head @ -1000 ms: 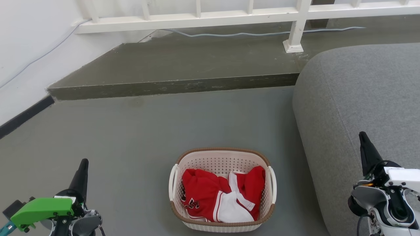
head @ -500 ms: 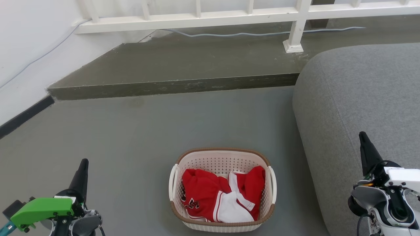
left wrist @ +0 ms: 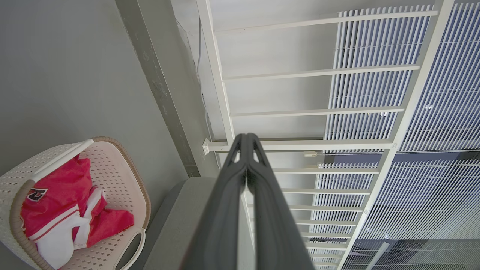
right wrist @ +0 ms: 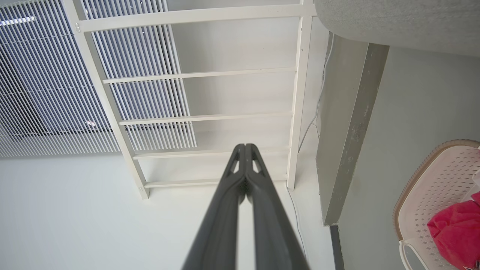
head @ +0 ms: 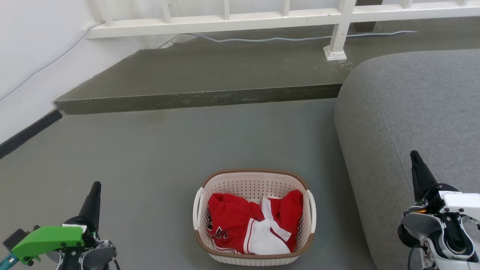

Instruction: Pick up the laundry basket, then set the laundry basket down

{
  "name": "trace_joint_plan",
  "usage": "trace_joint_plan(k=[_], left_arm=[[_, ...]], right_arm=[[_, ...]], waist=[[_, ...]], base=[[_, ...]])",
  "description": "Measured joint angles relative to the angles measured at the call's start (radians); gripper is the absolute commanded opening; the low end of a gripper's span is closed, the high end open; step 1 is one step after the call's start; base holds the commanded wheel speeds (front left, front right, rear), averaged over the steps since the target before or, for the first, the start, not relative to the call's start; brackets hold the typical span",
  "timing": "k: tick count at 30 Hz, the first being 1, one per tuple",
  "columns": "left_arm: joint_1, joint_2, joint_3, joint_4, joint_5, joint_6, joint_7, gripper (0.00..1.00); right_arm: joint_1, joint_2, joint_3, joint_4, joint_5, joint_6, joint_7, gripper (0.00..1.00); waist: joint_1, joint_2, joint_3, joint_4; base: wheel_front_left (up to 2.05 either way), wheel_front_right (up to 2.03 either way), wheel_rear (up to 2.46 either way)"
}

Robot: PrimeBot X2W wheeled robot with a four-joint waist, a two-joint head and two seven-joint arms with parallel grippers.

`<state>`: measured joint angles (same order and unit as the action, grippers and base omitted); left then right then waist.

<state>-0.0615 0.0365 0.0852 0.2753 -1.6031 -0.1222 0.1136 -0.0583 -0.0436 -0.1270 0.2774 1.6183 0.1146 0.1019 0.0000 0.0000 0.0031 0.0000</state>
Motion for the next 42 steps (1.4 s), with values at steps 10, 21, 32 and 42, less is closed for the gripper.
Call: trace_joint_plan(k=[10,21,32,42], left_arm=[[0.045,-0.026,-0.007,0.057,0.0,0.001,-0.001,1.0],[0.044,-0.025,-0.023,0.034,0.008,0.001,-0.028,1.0],[0.042,-0.023,-0.051,0.008,0.066,0.001,-0.067,1.0],[0.04,-0.005,-0.089,-0.011,0.164,0.001,-0.099,1.0]], right_arm=[[0.055,0.029,0.005,0.053,0.0,-0.002,0.0,1.0],[0.053,0.029,0.018,0.018,-0.012,-0.002,-0.015,1.0],[0.048,0.024,0.049,-0.022,-0.052,-0.002,-0.044,1.0],[0.045,-0.012,0.102,-0.064,-0.142,-0.002,-0.08,1.0]], waist=[[0.0,0.0,0.0,0.0],[0.0,0.0,0.001,-0.001],[0.0,0.0,0.003,-0.002],[0.0,0.0,0.002,-0.005]], base=[[0.0,0.0,0.0],[0.0,0.0,0.0],[0.0,0.0,0.0],[0.0,0.0,0.0]])
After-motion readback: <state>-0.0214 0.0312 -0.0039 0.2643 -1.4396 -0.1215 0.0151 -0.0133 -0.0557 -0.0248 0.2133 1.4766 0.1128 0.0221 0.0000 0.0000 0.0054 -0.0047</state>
